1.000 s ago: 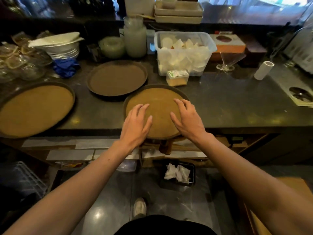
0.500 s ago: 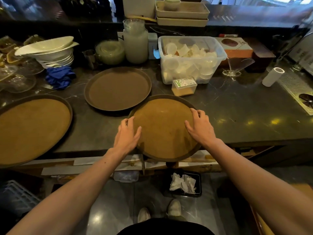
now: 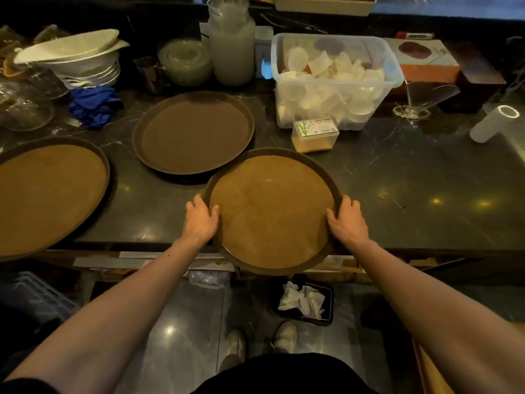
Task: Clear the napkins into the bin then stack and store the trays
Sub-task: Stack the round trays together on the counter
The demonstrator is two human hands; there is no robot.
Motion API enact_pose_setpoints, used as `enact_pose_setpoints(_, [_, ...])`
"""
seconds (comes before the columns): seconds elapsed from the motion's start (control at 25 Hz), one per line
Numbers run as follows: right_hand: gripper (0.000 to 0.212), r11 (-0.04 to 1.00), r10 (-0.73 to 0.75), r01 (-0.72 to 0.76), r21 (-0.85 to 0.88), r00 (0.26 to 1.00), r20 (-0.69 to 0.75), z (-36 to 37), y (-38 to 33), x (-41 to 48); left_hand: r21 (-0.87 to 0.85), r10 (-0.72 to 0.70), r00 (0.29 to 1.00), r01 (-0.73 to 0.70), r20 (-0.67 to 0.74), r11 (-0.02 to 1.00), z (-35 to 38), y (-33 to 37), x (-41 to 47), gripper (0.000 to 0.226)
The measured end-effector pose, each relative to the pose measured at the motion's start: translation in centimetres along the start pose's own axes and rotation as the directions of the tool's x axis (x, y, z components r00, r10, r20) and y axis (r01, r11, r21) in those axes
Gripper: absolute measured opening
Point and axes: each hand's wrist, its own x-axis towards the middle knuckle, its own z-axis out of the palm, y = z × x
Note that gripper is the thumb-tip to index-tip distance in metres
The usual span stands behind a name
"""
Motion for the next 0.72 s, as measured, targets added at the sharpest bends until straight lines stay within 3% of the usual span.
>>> enact_pose_setpoints(0.16, [0.050, 0.998, 0.061, -0.061, -0.008, 0.998, 0.018, -0.1, 0.8, 1.1, 0.099, 0.016, 1.000, -0.016, 0.008, 0.995, 0.4, -0.4, 0.3, 0.053])
enact_pose_setpoints(0.48, [0.036, 0.993, 0.074, -0.060, 0.102, 0.987, -0.142, 0.1, 3.9, -0.4, 0.019, 0.022, 0.999, -0.022, -0.028, 1.000, 1.6, -0.9, -1.7, 0.031])
enact_pose_setpoints(0.72, [0.023, 0.979, 0.029, 0.017, 0.202, 0.975, -0.223, -0.7, 4.7, -1.7, -0.023, 0.119, 0.988, -0.122, -0.095, 0.992, 1.7, -0.9, -2.6, 0.028])
